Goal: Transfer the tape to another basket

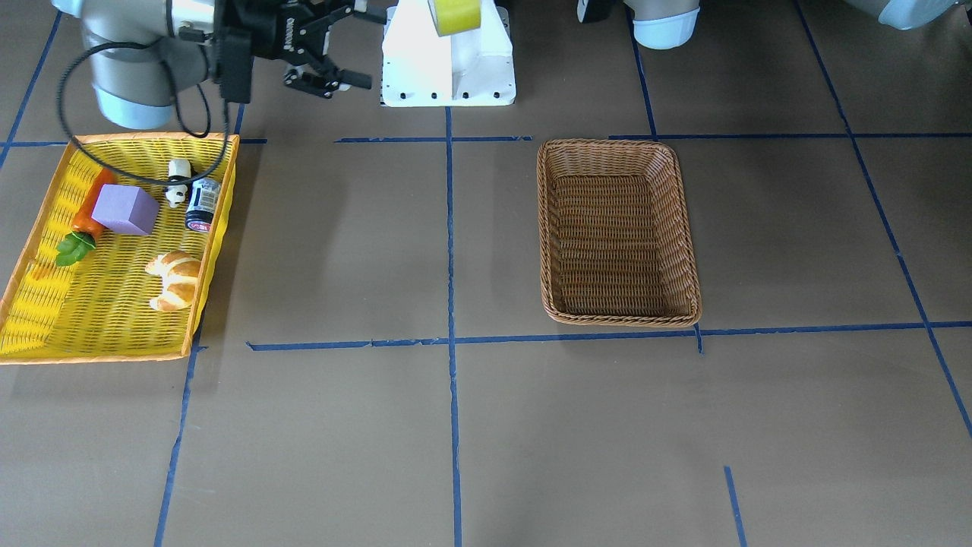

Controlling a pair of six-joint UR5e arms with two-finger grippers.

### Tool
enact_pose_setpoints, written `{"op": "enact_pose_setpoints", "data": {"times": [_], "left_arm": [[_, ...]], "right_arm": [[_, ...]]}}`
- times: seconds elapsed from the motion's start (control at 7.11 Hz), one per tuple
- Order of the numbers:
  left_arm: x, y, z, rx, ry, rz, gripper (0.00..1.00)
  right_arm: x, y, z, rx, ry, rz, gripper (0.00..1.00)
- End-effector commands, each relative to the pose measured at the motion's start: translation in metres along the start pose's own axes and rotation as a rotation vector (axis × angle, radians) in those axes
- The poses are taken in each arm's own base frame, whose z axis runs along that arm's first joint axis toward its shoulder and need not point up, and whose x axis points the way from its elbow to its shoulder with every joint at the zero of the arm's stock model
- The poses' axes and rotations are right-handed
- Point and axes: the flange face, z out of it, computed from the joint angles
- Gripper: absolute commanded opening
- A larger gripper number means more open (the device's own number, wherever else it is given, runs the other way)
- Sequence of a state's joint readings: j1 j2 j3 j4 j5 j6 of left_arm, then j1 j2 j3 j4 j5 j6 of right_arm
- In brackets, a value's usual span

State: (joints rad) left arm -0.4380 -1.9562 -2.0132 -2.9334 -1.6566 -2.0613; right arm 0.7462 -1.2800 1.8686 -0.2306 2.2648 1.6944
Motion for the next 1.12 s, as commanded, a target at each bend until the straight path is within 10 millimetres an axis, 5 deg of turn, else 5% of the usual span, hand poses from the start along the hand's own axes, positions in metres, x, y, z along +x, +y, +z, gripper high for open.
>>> {"op": "enact_pose_setpoints", "data": {"times": [0.0, 0.28, 0.7, 0.98], "left_arm": [[-0.024, -0.034, 0.001, 0.125, -0.186, 0.074, 0.00], [-0.054, -0.058, 0.017, 0.204, -0.491, 0.234, 0.00], [-0.064, -0.119, -0.002, 0.215, -0.867, 0.374, 0.00], [-0.089, -0.143, -0.012, 0.202, -1.113, 0.442, 0.00]], "right_arm": [[0.005, -0.060, -0.062, 0.061, 0.210, 0.127, 1.00], [0.023, -0.088, -0.078, 0.105, 0.367, 0.111, 1.00], [0.084, -0.114, -0.096, 0.074, 0.682, 0.020, 1.00], [0.127, -0.130, -0.152, -0.041, 0.901, -0.136, 1.00]]}}
